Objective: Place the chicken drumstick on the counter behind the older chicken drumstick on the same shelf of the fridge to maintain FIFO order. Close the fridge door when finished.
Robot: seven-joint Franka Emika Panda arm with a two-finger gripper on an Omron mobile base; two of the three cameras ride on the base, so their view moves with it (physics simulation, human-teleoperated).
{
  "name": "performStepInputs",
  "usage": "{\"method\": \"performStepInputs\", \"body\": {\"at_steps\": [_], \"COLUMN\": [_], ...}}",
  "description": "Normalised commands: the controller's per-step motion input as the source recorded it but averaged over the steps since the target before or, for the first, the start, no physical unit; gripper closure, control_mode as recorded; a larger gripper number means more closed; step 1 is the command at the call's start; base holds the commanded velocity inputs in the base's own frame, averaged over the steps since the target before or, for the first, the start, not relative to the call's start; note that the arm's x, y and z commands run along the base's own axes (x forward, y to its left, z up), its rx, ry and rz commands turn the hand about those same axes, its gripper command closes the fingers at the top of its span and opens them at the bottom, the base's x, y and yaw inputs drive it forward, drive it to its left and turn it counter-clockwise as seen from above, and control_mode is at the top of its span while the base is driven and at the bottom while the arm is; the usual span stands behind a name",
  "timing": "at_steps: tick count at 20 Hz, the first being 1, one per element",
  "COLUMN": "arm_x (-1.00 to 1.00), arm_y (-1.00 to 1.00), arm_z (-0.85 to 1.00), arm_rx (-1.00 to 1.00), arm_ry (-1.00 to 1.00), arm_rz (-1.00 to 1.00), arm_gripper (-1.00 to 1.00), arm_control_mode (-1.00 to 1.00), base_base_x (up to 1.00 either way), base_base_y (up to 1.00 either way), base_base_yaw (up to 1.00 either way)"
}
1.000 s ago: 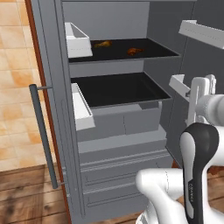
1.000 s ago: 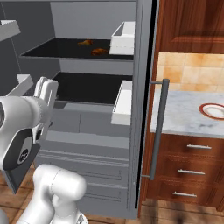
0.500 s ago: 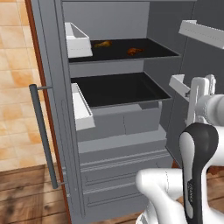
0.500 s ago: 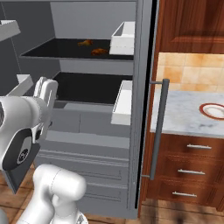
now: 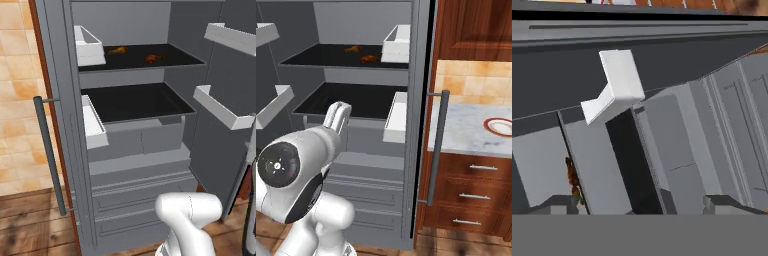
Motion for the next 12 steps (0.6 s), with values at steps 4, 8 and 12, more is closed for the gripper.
{"method": "performStepInputs", "body": {"at_steps": [4, 8, 12], "arm_x": [-0.15, -0.03, 0.02], "arm_y": [-1.0, -1.0, -1.0], "arm_z": [0.0, -0.13, -0.36], "arm_rx": [0.16, 0.12, 0.11], "arm_ry": [-0.06, -0.01, 0.0], "arm_rz": [0.0, 0.0, 0.0], "arm_gripper": [-1.0, -1.0, -1.0], "arm_control_mode": [-1.0, -1.0, -1.0], "base_base_x": [0.0, 0.0, 0.0], "base_base_y": [0.0, 0.0, 0.0], "base_base_yaw": [0.0, 0.0, 0.0]}}
